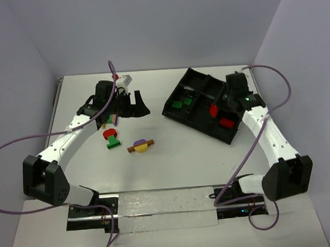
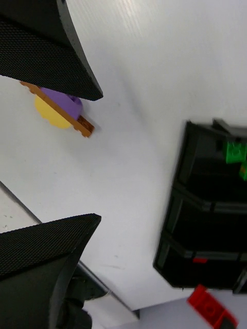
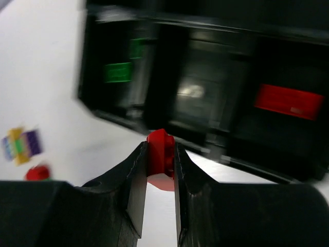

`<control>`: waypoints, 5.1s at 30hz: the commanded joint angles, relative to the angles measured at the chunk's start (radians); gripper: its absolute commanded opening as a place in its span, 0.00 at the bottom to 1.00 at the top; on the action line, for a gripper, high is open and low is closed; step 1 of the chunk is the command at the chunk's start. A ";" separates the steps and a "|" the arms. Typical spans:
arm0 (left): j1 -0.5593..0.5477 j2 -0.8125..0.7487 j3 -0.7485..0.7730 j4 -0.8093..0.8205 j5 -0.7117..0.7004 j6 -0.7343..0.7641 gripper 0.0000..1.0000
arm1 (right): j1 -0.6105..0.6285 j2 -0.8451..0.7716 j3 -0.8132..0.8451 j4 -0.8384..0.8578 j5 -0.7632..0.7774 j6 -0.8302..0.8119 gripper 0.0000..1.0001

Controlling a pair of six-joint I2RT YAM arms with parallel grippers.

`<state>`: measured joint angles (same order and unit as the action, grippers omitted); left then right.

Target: Sort the legos into containers by color

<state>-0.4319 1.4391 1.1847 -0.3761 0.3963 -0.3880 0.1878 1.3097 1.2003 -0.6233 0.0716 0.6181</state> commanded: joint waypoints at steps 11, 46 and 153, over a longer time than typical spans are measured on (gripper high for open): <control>0.022 0.027 -0.137 -0.073 -0.275 -0.033 0.98 | -0.180 -0.053 -0.198 0.055 0.115 -0.047 0.00; -0.064 0.069 -0.139 -0.194 -0.377 -0.016 0.99 | 0.059 -0.077 -0.029 0.077 0.016 -0.188 0.71; 0.098 -0.192 -0.215 -0.170 -0.351 -0.204 0.99 | 0.629 0.636 0.105 0.387 0.037 0.371 0.12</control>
<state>-0.3386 1.2385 0.9295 -0.5510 0.0563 -0.6122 0.8238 1.9545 1.2690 -0.2287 0.0829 0.9873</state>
